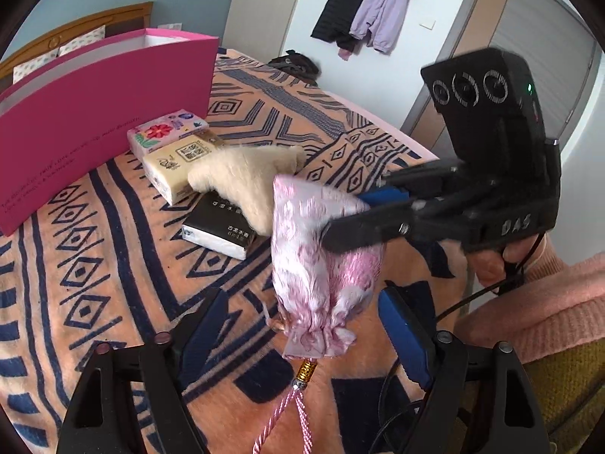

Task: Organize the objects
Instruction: 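Close the right gripper on the pink floral pouch and lift it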

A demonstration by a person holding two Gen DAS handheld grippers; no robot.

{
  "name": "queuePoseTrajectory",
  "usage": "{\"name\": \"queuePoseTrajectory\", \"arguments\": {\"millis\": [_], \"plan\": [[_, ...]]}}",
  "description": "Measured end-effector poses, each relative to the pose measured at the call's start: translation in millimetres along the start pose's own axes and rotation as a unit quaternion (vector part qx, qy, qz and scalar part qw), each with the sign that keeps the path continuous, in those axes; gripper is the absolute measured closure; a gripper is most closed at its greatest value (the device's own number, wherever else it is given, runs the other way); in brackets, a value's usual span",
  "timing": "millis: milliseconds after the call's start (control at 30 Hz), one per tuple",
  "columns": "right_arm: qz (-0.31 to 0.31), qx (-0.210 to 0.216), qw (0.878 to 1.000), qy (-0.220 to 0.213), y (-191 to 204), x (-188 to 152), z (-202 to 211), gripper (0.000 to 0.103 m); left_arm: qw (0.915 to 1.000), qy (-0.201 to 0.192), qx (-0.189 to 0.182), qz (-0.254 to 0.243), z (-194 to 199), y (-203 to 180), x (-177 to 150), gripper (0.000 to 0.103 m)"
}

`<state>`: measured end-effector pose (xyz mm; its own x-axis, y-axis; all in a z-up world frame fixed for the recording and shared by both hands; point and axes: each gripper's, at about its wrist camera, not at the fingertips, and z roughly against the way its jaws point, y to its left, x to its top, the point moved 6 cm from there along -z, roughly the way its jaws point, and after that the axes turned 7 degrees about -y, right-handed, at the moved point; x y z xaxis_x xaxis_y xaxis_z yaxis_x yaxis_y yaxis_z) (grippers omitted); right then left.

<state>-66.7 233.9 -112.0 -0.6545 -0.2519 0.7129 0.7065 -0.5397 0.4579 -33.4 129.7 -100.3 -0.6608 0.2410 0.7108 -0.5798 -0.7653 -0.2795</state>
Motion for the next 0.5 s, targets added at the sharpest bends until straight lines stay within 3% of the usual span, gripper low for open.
{"name": "queuePoseTrajectory", "arguments": {"millis": [167, 500], "plan": [[0.028, 0.010, 0.999, -0.027, 17.8, 19.7, 11.7, 0.081, 0.9999, -0.013, -0.005, 0.001, 10.3, 0.0, 6.1, 0.049], [0.081, 0.005, 0.994, -0.067, 31.5, 71.1, 13.4, 0.083, 0.9972, -0.067, 0.035, -0.001, 27.3, 15.5, 53.0, 0.059]]}}
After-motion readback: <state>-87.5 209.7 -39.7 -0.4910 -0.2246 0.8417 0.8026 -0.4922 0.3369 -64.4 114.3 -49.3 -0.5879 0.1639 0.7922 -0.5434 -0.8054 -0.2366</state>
